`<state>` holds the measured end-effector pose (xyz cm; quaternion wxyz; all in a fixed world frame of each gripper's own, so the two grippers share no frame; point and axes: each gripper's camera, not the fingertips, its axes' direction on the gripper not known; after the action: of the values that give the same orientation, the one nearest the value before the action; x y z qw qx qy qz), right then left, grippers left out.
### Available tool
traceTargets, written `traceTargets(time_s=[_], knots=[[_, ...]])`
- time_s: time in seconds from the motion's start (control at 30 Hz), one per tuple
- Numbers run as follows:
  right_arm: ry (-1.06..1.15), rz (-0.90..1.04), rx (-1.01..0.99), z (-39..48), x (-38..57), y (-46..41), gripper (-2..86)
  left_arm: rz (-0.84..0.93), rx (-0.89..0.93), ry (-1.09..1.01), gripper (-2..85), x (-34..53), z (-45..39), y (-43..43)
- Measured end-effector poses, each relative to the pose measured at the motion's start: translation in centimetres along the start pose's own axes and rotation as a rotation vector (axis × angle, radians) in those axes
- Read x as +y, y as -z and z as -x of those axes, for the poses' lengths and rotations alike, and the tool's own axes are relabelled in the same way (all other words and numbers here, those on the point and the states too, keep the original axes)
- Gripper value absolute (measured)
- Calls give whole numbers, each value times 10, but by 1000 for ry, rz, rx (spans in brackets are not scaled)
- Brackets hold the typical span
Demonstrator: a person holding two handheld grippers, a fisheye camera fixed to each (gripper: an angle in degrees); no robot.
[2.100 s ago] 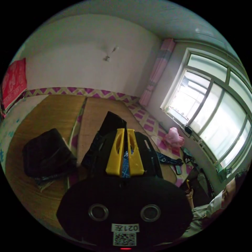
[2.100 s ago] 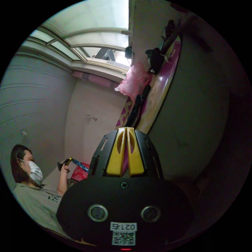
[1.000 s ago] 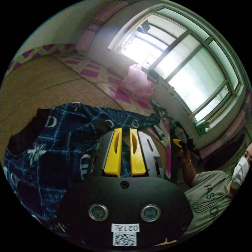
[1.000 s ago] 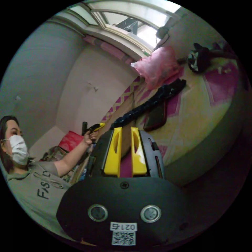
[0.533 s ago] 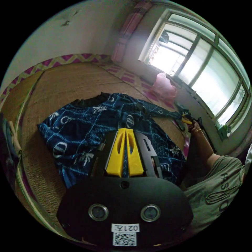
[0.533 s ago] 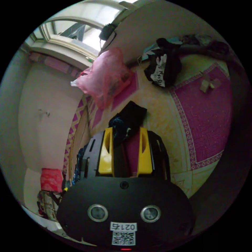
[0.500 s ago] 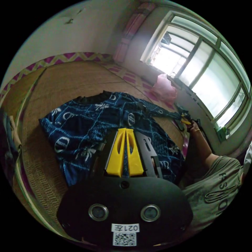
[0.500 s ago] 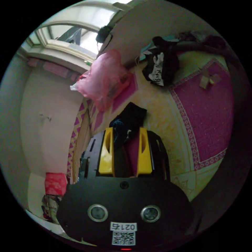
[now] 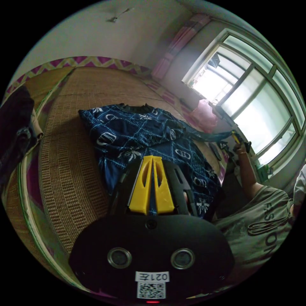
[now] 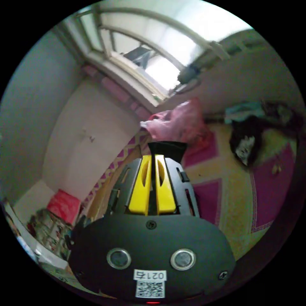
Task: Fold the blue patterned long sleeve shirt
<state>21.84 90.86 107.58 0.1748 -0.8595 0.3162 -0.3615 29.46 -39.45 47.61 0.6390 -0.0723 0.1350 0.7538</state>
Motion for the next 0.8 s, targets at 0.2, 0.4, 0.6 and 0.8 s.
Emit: traceTargets(time_s=[0.2,0.4,0.6,0.8], knots=[[553,111,0,200,136,-75,5,-20,-8,-19,-10,59,19,59],[958,320,-79,368,368,-216,4,-44,-27,-15,-10,123,38,122],[1177,577,-106,412,637,-379,2,-88,2,58,-10,179,66,182],[1307,789,6,372,856,-494,2,-96,1,93,-10,219,89,233]])
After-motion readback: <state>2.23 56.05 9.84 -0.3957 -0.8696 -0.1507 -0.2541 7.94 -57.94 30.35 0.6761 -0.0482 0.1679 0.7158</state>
